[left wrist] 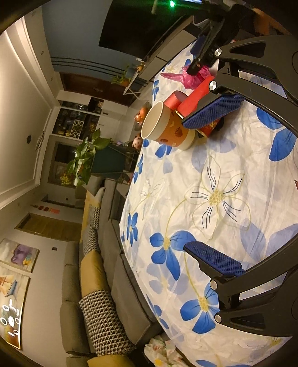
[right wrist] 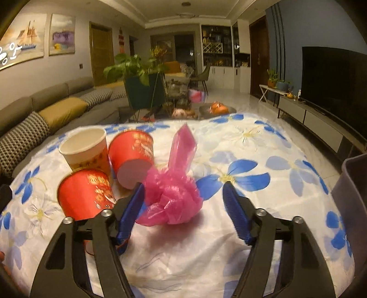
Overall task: Collect trash
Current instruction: 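Grasp the large red cup with the left tool while the right tool grasps the pink bag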
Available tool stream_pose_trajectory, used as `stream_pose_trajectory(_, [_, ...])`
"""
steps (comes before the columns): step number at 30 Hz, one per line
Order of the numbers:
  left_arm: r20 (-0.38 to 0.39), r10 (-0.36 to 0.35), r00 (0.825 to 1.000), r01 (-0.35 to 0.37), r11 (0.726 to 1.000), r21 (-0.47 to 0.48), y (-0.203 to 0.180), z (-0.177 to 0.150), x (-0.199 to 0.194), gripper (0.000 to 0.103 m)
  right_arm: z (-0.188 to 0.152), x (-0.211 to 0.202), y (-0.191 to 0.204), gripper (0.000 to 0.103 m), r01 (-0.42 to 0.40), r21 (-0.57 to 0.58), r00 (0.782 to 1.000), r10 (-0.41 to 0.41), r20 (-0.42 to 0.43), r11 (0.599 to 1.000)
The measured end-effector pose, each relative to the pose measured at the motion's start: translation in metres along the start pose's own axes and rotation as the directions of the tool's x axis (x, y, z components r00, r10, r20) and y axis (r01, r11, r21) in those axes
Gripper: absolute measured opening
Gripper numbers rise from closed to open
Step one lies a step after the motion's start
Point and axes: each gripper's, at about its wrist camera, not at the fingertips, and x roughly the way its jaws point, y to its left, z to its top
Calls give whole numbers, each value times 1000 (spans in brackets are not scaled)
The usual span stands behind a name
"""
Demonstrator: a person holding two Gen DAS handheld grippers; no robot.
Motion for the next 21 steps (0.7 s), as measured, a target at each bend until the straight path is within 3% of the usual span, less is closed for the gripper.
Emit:
stream_pose_trajectory(3, [-9, -9, 1000, 9, 1000, 5, -4, -2, 1, 97, -1, 6, -2, 32, -33, 11, 999, 33, -35, 999])
stream_pose_trajectory(6, [-18, -28, 999, 28, 999, 24, -13, -5, 1, 97, -4, 6, -6, 22, -62, 28, 997, 64, -42, 998])
stream_pose_trajectory(12, [-49, -104, 993, 106, 993, 49, -39, -14, 0, 97, -8, -24, -20, 19, -45, 70, 998, 42, 37, 997])
stream_pose_trajectory(21, [-151, -208, 966, 221, 972, 79, -84, -33, 11, 97, -22, -80, -50, 19, -30, 107, 992, 16, 123, 994])
